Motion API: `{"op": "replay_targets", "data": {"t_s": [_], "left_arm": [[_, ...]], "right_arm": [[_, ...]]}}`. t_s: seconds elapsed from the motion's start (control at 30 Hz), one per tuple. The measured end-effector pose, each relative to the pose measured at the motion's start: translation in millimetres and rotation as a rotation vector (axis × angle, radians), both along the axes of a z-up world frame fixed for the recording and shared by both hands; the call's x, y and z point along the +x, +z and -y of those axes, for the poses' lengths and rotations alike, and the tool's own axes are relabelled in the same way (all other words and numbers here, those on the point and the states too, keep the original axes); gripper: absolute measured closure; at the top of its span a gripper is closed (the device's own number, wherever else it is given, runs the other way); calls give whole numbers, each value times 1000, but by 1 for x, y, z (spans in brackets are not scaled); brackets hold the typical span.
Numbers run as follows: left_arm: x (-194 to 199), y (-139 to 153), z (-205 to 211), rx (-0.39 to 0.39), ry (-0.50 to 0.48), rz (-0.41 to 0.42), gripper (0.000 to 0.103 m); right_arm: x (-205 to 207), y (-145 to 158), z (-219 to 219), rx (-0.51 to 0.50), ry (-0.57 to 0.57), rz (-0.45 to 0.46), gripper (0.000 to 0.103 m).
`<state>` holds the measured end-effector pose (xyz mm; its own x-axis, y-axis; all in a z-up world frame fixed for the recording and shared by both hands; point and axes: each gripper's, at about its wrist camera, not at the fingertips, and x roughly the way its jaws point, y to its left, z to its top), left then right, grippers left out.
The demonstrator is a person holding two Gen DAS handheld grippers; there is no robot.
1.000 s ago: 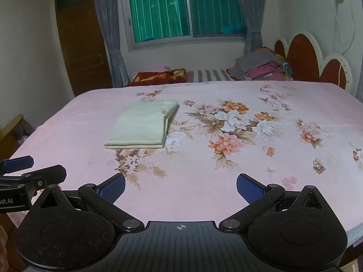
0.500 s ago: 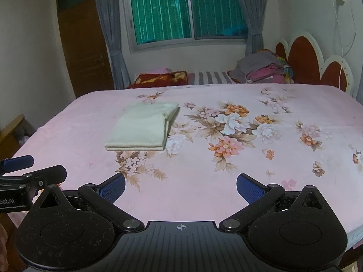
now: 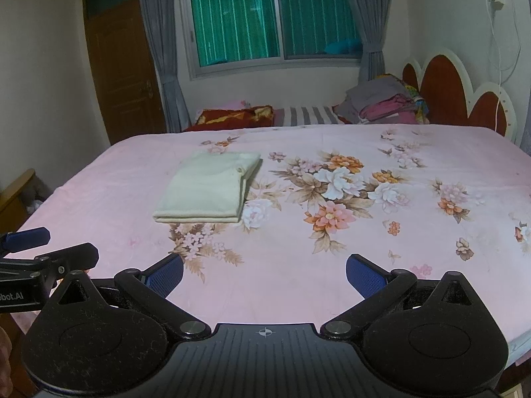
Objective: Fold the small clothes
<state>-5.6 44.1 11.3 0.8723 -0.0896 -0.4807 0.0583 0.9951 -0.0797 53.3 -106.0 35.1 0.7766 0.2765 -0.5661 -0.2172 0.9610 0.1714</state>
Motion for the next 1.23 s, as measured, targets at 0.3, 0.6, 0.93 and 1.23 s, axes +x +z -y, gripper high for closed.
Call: {"op": "replay_targets", "data": {"t_s": [0.3,0.6,0.93,1.23], "left_arm": [[1,1,-1,1,0,2,1],[1,1,-3,-4,-2,3,1],[3,-1,-13,26,5,-7,1],[2,-2,-13,37,-3,10,1]], "right_arm": [[0,0,0,-1,3,-2,0],[1,-1,1,-1,5,-1,0],[0,-1,2,-3,10,0,0],[0,-2,3,-2,9,2,0]]}}
